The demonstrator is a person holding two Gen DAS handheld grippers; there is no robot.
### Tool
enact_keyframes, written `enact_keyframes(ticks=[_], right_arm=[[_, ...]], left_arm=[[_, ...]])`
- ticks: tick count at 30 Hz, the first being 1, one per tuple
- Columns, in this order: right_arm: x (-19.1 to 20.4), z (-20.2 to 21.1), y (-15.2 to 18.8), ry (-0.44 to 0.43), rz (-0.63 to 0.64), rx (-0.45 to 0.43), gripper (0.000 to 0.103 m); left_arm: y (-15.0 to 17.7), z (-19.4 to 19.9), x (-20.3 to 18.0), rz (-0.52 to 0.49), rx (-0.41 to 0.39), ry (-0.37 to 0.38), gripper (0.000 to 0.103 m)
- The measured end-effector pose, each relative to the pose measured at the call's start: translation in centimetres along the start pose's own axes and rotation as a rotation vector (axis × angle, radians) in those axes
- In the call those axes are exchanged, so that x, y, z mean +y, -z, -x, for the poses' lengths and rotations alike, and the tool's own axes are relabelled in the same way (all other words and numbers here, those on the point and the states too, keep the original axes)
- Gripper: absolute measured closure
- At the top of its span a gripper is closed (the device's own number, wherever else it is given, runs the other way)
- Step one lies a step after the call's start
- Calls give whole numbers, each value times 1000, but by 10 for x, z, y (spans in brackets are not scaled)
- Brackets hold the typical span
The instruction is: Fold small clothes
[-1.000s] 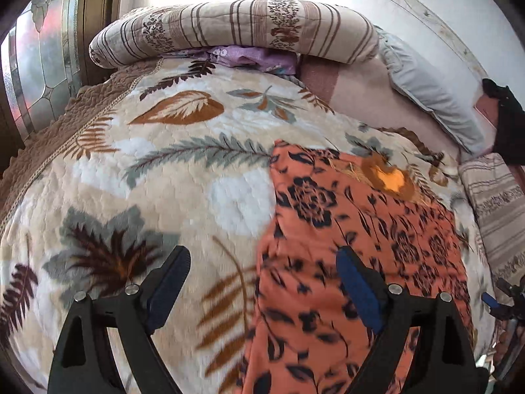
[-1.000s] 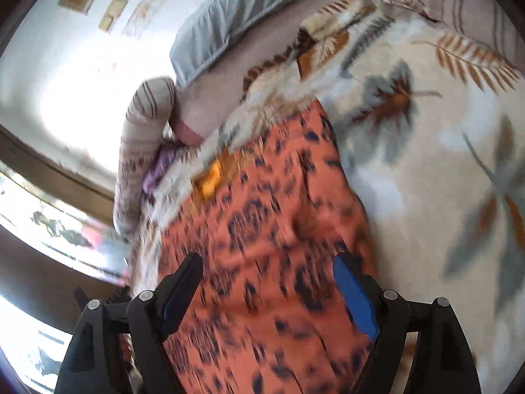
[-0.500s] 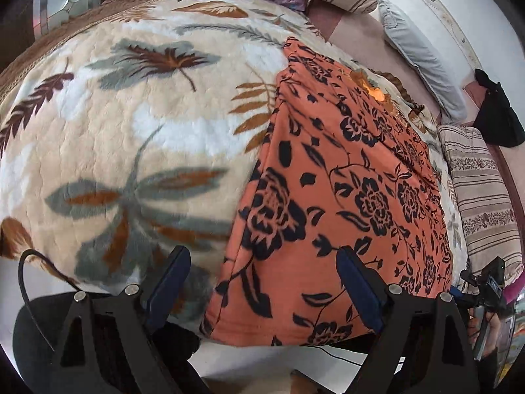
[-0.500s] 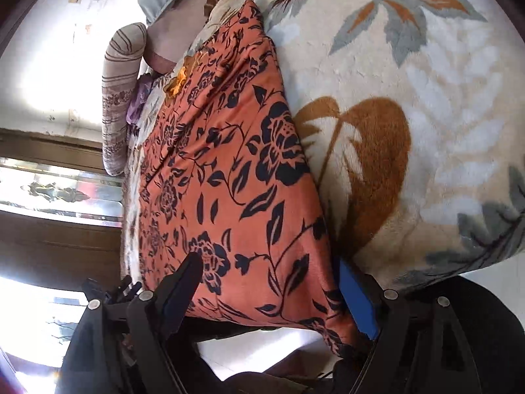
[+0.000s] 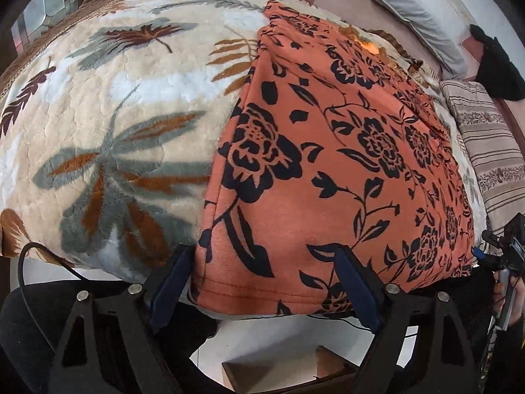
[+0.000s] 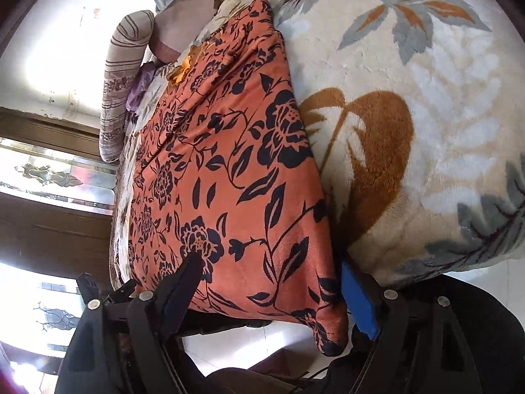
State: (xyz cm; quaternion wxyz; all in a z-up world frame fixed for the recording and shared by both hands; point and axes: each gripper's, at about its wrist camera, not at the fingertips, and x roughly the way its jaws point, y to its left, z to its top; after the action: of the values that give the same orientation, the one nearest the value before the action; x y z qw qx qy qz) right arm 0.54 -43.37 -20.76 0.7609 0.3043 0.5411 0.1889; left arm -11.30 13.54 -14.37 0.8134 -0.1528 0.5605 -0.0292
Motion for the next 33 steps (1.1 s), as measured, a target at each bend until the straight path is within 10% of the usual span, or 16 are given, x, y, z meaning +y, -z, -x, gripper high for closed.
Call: enact_keyframes(ticks=[9, 14, 17, 20, 21, 24, 25, 26, 33], right_arm=[[1, -6, -3, 51, 5, 16, 25], [3, -3, 3, 83, 35, 42, 62], [-3, -2, 5, 84, 30, 35, 60], [-2, -6, 3, 43, 27, 46, 36], [2, -9, 3, 45, 44, 51, 32], [8, -13, 3, 86, 76, 61, 47], [8, -13, 2, 107, 71, 60, 81], [6, -11, 3, 102, 56, 58, 91], [6, 12, 1, -15, -12, -26, 83]], left_arm=[[1, 8, 13, 8, -1, -26, 84], [0, 9, 8, 0, -8, -23, 85], [-3, 4, 5, 16, 2, 15, 41], [-4, -1, -3, 5, -17, -11, 38], [-4, -2, -5, -6, -17, -27, 39], [-6, -1, -9, -26, -14, -62, 92], [-8, 2, -7, -15, -15, -31, 95], [-9, 7, -5, -6, -30, -17, 96], [-15, 23, -6, -5, -67, 28, 95]])
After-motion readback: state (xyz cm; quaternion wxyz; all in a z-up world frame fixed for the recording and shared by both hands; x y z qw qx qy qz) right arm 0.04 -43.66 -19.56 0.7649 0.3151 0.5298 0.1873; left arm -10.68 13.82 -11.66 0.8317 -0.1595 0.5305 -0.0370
